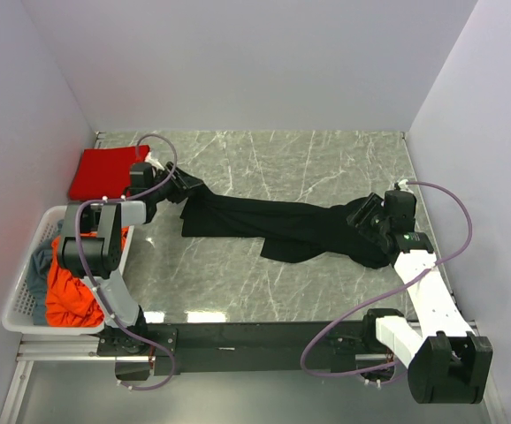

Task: Fold and stack the t-shirts
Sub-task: Flatten the tshirt out

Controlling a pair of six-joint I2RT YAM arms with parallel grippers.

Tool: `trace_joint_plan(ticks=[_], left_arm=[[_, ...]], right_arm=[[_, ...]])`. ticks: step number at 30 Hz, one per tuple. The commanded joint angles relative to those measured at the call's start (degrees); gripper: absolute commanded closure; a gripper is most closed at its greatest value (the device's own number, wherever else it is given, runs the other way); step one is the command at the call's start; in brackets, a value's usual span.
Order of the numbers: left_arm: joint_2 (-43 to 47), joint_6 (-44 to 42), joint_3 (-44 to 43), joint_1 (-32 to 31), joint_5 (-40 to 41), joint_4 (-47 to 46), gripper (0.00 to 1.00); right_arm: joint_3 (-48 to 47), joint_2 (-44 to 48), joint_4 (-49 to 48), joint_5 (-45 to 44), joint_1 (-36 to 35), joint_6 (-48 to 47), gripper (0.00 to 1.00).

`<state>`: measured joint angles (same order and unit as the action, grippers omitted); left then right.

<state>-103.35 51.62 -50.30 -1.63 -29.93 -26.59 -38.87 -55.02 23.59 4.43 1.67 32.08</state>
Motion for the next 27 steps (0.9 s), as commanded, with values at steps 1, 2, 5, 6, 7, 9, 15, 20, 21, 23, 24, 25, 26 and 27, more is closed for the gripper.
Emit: trace_joint_plan(ticks=[1,2,5,6,7,9,15,20,21,23,24,25,26,27], left_arm=[[1.7,1.0,0.9,-1.4,-1.2,-5.1,0.46],[2.0,0.9,0.8,-1.8,-0.8,-4.9,0.46],[2.5,1.1,0.9,-1.9,0.0,-4.9,0.47],[2.4,0.9,0.5,-1.9,0.4,-3.8,0.47],[1.8,0.9,0.3,-1.9,1.0,-3.5,0.47],[1.0,0.4,0.2,-1.9,2.1,-2.2,0.45],[0.8,-1.3,0.7,-1.9,9.6,4.1,0.40],[2.7,-3.8,-0.5,-2.0,14.1,8.0,0.43],[3.5,-3.8,-0.8,-2.0,14.4,8.6,0.44],[4.4,-4.4,-1.8,-2.2,15.2,10.3,0.44],[4.7,-4.7,-2.1,-2.4,15.9,10.8,0.43],[5.3,-5.0,-2.3,-2.5,16.1,10.9,0.43],[5.4,-5.3,-2.8,-2.6,16.1,11.2,0.43],[5.4,-5.4,-3.0,-2.6,16.0,11.4,0.43]], right_arm=[[0.3,0.0,-1.7,-0.6,0.3,0.1,0.38],[0.3,0.2,-1.7,-0.6,0.3,0.1,0.38],[0.5,0.1,-1.6,-0.6,0.3,0.1,0.38],[0.5,0.1,-1.7,-0.5,0.3,0.1,0.38],[0.6,0.1,-1.8,-0.4,0.3,0.1,0.38],[0.7,0.1,-1.9,-0.3,0.3,0.2,0.38],[1.1,0.1,-1.7,-0.6,0.3,-0.1,0.39],[1.3,0.0,-2.1,-0.1,0.3,0.1,0.39],[1.4,-0.2,-2.1,-0.1,0.3,0.1,0.39],[1.4,-0.2,-2.2,0.1,0.3,0.2,0.39],[1.3,-0.1,-2.3,0.1,0.3,0.3,0.39],[1.4,-0.1,-2.5,0.1,0.3,0.3,0.39],[1.4,-0.1,-2.5,0.2,0.3,0.4,0.39],[1.4,-0.1,-2.6,0.5,0.4,0.4,0.39]])
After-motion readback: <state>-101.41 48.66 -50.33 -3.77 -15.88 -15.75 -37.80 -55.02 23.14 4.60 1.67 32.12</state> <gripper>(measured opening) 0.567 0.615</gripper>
